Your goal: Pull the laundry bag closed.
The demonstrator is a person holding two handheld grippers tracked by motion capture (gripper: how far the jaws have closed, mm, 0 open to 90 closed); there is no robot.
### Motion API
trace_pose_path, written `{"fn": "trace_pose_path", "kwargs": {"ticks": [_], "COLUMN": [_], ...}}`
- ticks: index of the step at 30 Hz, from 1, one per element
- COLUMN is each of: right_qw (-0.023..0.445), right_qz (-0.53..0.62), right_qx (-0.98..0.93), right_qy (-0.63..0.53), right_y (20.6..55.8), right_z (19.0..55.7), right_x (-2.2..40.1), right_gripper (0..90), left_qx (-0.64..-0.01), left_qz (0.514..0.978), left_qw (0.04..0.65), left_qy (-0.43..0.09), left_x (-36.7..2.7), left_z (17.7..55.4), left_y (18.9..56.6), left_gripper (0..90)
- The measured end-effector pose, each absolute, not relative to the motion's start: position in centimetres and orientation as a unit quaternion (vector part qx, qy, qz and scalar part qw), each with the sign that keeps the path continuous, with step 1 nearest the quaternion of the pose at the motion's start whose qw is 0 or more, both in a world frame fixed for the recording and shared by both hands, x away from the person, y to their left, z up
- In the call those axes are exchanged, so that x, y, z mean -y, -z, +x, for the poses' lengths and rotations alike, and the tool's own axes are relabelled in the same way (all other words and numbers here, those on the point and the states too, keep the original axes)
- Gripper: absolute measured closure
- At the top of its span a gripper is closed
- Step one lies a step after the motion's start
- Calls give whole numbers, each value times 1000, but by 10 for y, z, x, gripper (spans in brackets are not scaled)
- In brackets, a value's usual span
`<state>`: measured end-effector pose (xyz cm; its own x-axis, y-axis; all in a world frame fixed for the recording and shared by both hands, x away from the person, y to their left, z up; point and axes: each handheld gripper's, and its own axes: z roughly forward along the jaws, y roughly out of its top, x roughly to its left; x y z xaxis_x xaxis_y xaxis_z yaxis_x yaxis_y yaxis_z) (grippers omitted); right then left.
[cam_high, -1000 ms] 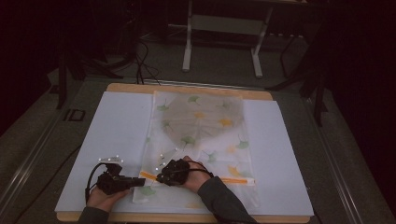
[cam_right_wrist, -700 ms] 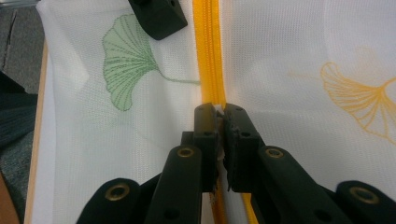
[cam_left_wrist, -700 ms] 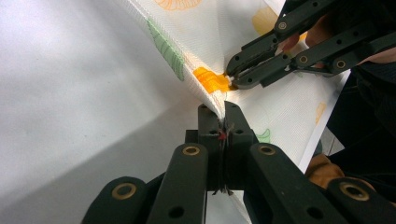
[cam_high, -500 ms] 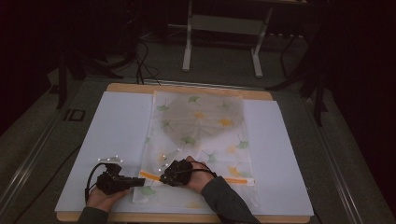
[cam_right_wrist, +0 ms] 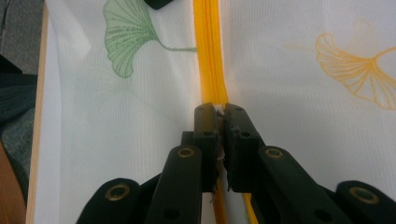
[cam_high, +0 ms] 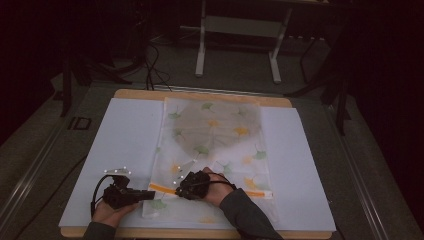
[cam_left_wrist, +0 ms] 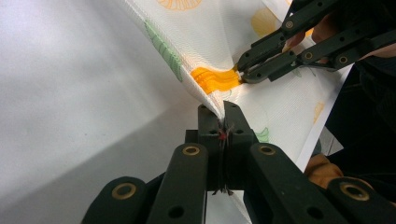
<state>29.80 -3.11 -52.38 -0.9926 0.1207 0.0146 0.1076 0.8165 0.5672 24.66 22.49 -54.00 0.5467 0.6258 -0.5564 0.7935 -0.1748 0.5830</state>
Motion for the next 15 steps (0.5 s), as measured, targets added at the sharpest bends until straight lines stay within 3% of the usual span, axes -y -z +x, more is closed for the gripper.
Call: {"fn": "trace_pose_path", "kwargs": {"ticks": [15], "right_qw": [15], "right_qz": [59], "right_qx": [-956], "right_qy": [-287], "right_y": [522], "right_z": [299], "right_x": [42], "right_gripper": [847], "left_qx": [-466], "left_qz": [759], "left_qw": [444], "left_qy": [96], "left_x": [-226], "left_z": [246], "left_y": [540], "left_gripper": [883]}}
